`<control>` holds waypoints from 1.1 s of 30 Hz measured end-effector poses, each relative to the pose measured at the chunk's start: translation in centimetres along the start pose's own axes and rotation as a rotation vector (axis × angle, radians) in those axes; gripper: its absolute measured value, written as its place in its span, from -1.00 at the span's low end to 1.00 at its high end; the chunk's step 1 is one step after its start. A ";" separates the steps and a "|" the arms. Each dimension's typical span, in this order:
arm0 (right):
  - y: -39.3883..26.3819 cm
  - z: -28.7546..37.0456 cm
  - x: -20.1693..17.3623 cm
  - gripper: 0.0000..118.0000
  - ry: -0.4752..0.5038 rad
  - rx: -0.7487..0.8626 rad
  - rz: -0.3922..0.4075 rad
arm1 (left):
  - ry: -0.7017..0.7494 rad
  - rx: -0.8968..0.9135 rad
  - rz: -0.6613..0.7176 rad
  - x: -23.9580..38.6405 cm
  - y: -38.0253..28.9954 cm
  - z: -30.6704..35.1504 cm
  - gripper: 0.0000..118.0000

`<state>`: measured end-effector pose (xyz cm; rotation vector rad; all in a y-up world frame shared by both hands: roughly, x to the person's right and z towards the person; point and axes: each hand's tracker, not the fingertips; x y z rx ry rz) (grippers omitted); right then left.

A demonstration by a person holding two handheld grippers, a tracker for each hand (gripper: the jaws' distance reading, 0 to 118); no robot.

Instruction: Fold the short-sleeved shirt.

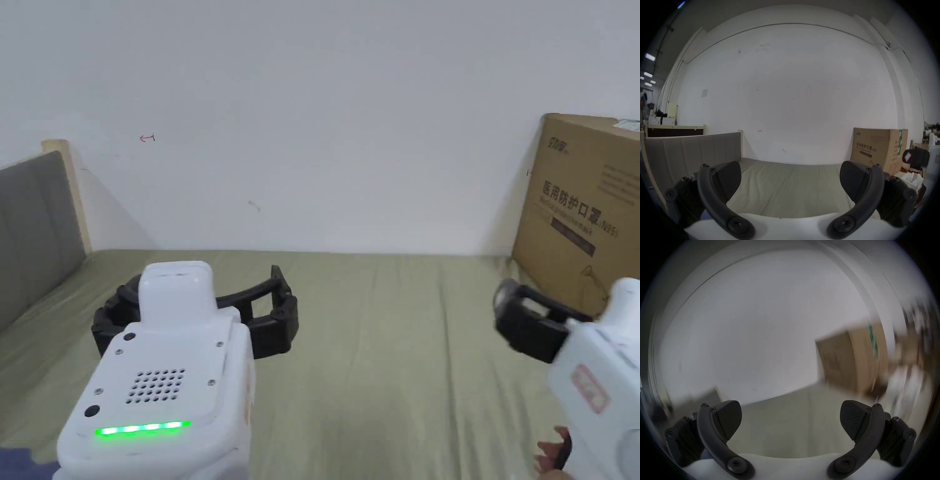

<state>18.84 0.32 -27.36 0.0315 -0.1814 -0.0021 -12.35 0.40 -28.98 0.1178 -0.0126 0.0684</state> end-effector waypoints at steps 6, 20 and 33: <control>-0.6 0.2 -1.2 1.00 0.062 -0.054 -0.041 | -0.003 -0.013 -0.091 0.7 -0.2 -0.2 1.00; -0.7 1.3 -0.1 1.00 0.054 -0.020 -0.024 | -0.058 -0.035 -0.090 0.3 -0.7 0.4 1.00; 0.4 3.0 -0.7 1.00 0.065 0.051 -0.021 | -0.082 -0.057 -0.078 0.1 -0.7 0.7 1.00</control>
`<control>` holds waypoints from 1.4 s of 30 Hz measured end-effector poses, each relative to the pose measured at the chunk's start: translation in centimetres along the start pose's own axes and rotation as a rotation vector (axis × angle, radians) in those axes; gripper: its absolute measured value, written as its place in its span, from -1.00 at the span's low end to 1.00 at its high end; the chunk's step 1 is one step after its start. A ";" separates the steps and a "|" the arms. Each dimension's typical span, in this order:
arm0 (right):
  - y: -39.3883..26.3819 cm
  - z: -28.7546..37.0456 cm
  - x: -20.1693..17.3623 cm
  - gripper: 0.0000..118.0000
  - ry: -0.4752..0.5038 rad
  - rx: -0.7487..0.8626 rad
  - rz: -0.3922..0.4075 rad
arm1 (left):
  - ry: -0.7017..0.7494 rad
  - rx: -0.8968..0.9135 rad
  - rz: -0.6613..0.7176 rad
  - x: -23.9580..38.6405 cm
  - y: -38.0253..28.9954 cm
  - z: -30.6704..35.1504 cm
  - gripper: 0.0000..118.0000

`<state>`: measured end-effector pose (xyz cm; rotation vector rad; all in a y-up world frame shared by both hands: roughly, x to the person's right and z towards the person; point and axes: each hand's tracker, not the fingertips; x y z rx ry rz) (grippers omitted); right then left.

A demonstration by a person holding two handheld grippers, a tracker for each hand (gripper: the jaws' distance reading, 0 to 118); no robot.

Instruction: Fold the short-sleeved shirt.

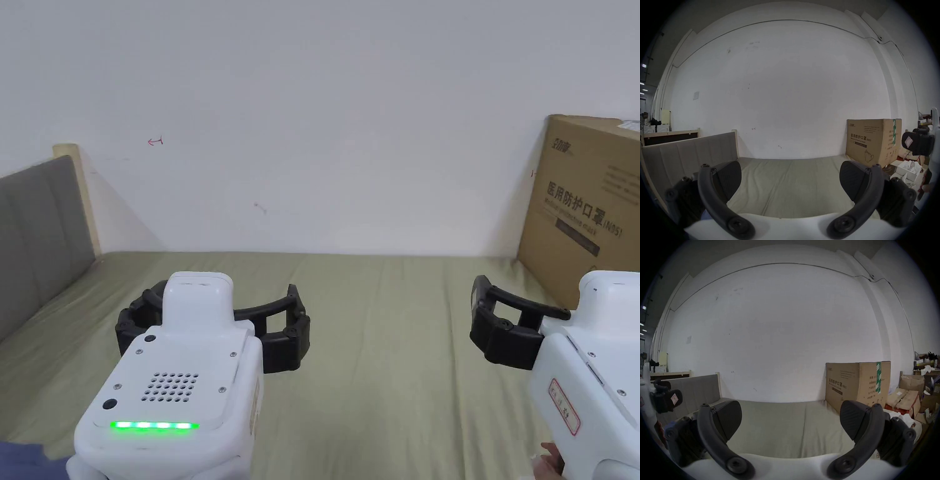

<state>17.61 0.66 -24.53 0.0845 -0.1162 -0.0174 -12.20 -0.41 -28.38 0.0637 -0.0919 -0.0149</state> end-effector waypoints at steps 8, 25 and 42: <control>-0.5 -0.2 0.0 1.00 -0.010 -0.024 -0.003 | 0.006 0.011 -0.002 -0.2 0.0 0.2 1.00; -1.4 -0.5 1.0 -0.27 0.011 -0.125 -0.028 | 0.007 -0.007 -0.101 1.1 -0.1 0.8 0.12; -3.1 -1.7 -3.4 -1.00 0.207 -0.176 -0.056 | 0.151 -0.164 -0.014 -7.6 -1.8 3.2 -1.00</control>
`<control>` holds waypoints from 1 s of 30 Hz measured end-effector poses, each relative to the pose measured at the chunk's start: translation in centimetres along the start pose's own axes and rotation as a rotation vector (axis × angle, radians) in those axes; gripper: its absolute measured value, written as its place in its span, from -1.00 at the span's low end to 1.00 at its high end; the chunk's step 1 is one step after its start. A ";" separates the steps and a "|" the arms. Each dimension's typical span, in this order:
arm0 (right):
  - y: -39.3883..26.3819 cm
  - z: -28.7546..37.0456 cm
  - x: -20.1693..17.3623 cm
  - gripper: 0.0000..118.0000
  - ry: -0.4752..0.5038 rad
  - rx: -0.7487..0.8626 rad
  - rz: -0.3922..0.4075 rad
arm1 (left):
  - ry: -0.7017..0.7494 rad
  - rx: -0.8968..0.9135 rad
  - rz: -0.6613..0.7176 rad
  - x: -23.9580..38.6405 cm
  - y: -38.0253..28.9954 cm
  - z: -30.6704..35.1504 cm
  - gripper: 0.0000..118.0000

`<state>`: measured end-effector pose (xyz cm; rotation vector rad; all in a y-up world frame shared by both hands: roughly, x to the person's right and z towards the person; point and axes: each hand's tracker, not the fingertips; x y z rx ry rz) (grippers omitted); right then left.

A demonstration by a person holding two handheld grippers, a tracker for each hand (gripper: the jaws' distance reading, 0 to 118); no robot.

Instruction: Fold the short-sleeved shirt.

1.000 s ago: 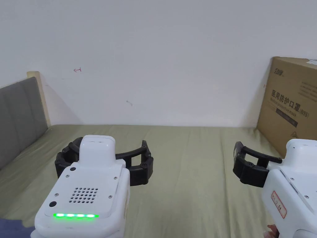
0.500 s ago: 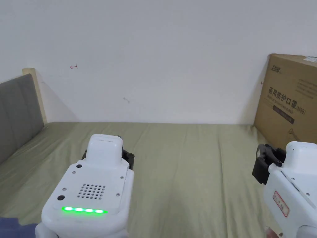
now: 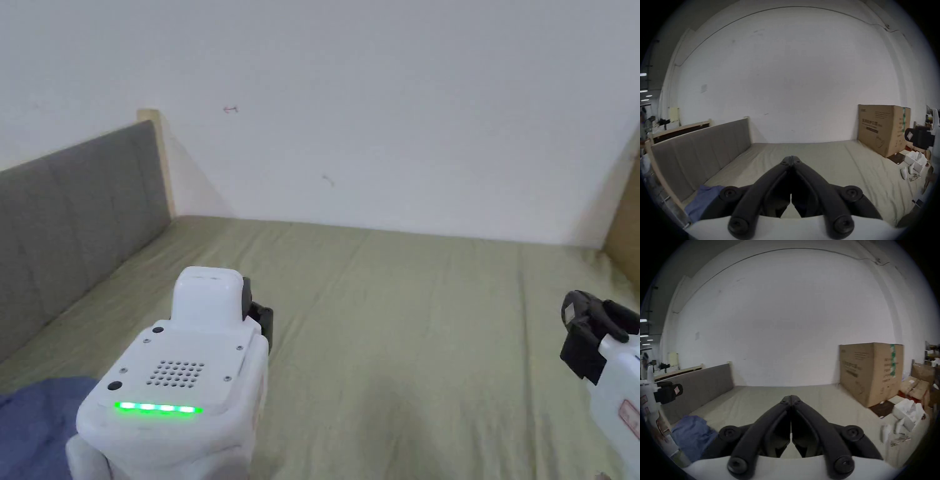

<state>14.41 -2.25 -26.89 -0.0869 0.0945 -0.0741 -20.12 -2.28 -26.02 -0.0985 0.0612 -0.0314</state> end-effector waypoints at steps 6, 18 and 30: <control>-1.3 -2.6 -11.2 -1.00 0.344 -0.097 0.007 | 0.362 -0.059 0.011 -12.7 -1.7 5.6 -1.00; -2.9 -5.2 -11.3 -1.00 0.436 -0.238 -0.028 | 0.319 -0.371 0.178 -21.7 -3.3 2.3 -1.00; -7.7 -4.3 -2.2 -1.00 0.223 -0.505 -0.018 | 0.145 -1.064 0.299 -27.7 -21.2 -15.2 0.95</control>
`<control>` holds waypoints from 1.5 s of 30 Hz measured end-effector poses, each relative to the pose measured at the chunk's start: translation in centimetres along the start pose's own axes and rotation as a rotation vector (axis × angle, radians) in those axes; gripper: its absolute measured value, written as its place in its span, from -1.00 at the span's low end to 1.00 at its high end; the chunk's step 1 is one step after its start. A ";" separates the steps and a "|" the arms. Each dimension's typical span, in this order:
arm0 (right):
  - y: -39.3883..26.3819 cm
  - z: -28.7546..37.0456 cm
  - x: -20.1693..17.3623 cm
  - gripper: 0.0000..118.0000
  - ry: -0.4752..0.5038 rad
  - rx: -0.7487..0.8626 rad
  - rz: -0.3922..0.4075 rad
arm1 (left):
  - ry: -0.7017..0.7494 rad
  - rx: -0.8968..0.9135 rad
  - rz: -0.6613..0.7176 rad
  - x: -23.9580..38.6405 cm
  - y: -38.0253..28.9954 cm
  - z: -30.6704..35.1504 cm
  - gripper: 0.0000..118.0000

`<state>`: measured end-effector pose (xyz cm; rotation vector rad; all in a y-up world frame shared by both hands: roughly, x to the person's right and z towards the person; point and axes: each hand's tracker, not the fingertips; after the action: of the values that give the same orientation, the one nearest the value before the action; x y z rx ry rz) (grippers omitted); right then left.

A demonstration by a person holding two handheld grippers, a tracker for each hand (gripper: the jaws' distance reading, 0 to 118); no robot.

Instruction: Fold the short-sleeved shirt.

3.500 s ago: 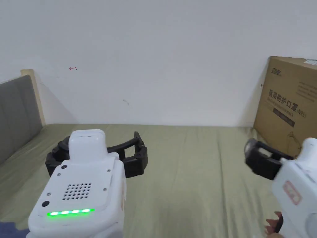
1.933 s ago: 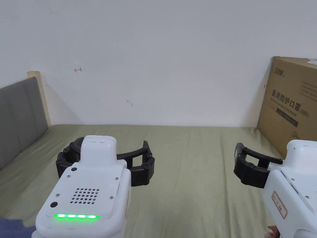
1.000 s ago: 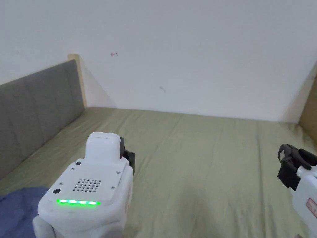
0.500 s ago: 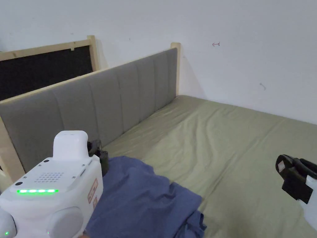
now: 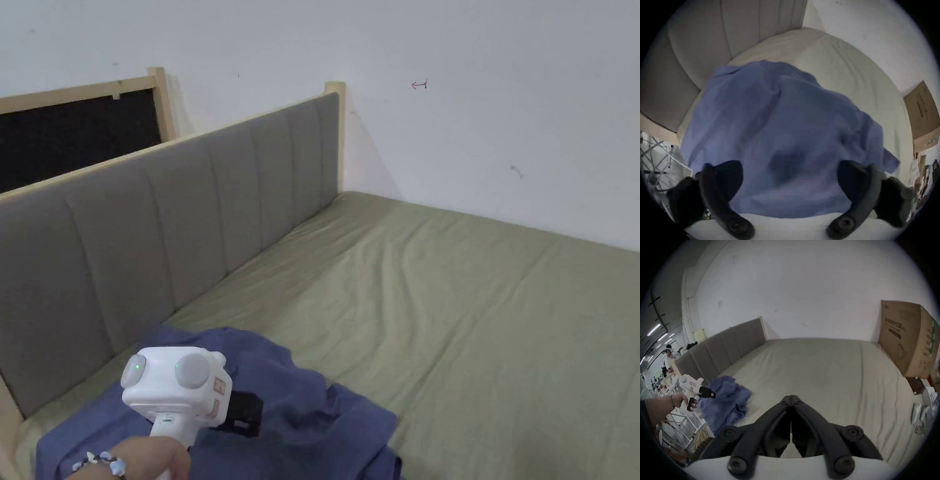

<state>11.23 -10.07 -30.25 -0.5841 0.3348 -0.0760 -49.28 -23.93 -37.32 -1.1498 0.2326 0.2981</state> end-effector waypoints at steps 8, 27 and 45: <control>-1.5 -0.5 0.7 -1.00 -0.019 -0.060 -0.042 | 0.095 0.008 -0.043 3.1 -3.0 -3.2 1.00; 0.4 1.5 0.7 -1.00 0.081 0.030 -0.049 | 0.137 0.396 -0.151 -0.9 -0.9 15.2 -1.00; 0.6 14.7 9.2 -1.00 -0.102 0.275 -0.170 | -0.480 0.723 -0.711 35.3 -1.8 36.6 -1.00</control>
<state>24.80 -3.31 -21.72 -0.3412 0.1707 -0.2513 -14.58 13.03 -33.10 -0.3670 -0.4646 -0.1490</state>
